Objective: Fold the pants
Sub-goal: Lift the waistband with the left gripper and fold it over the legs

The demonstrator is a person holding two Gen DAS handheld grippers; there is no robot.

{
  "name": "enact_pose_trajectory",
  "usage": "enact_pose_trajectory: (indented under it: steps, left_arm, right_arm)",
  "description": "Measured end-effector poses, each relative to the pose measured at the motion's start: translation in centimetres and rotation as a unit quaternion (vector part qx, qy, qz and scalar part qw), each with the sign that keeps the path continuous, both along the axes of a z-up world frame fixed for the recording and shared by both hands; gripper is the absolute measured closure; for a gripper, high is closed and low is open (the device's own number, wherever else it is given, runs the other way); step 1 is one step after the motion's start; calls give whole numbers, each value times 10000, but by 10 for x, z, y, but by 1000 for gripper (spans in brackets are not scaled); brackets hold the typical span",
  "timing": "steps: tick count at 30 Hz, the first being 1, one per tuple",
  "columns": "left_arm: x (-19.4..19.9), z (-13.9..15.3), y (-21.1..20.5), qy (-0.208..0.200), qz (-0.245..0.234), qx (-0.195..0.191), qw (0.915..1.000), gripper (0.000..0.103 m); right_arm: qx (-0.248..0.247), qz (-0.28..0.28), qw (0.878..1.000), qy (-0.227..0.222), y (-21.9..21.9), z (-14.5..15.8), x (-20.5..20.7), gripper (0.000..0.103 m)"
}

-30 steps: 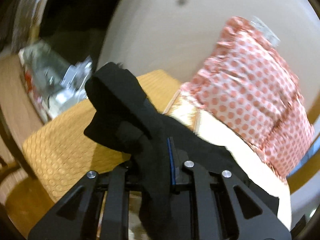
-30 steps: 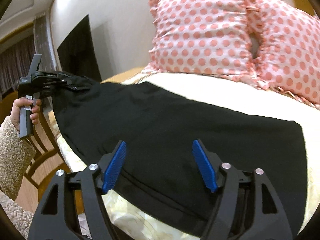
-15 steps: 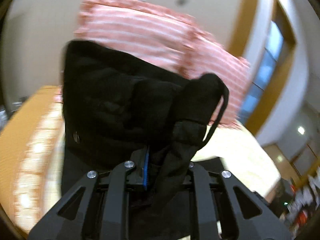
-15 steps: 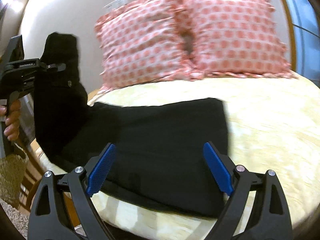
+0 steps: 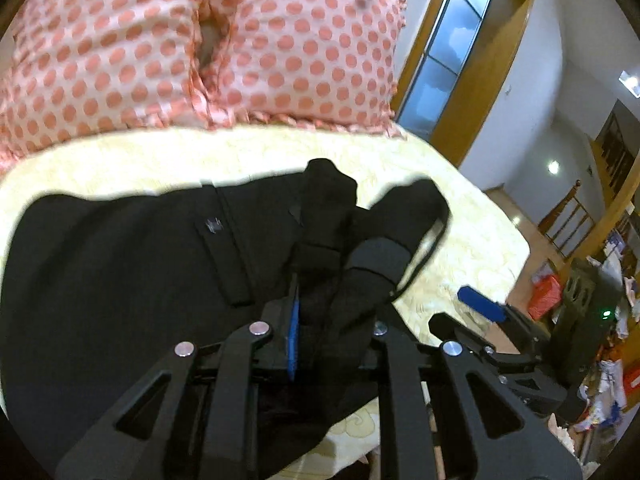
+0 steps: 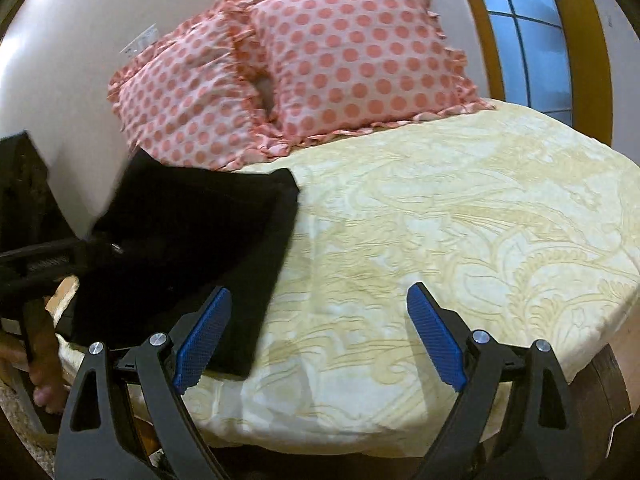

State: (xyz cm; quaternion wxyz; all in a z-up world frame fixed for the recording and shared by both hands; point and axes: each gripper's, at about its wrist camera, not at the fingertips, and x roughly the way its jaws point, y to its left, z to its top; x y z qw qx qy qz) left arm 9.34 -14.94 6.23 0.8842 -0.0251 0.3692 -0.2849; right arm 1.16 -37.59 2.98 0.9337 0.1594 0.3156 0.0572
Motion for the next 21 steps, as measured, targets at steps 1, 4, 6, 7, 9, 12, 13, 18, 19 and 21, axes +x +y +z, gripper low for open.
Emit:
enact_pose_trajectory:
  steps: [1, 4, 6, 7, 9, 12, 13, 18, 19, 21]
  left_arm:
    - [-2, 3, -1, -69, 17, 22, 10000, 88]
    - [-10, 5, 1, -71, -21, 30, 10000, 88]
    - [-14, 3, -3, -52, -80, 83, 9999, 88]
    - [-16, 1, -6, -91, -88, 129, 9998, 88]
    - [-21, -5, -13, -88, -149, 224, 9996, 88]
    - [-25, -21, -29, -33, -318, 441, 9985, 86]
    - [-24, -29, -34, -28, -380, 604, 9974, 85]
    - [-32, -27, -22, -19, -572, 464, 9973, 46]
    - [-35, -24, -17, 24, -712, 350, 9968, 30]
    - [-48, -14, 9, -19, -993, -158, 9949, 12]
  right_arm:
    - [21, -12, 10000, -11, -1, 0, 1, 12]
    - [16, -14, 10000, -49, -1, 0, 0, 12]
    - [-14, 2, 10000, -46, 1, -1, 0, 12]
    - [-43, 10, 10000, -46, 2, -1, 1, 12]
    - [-95, 7, 9999, -56, 3, 0, 1, 12]
    - [-222, -35, 9997, -89, 5, 2, 0, 12]
    - [-252, -56, 9996, -101, 6, 3, 0, 12]
    - [-558, -220, 9978, -273, 3, 17, -4, 12]
    - [-611, -269, 9973, -312, 0, 21, -5, 12]
    - [-613, -374, 9964, -456, -5, 30, -6, 12]
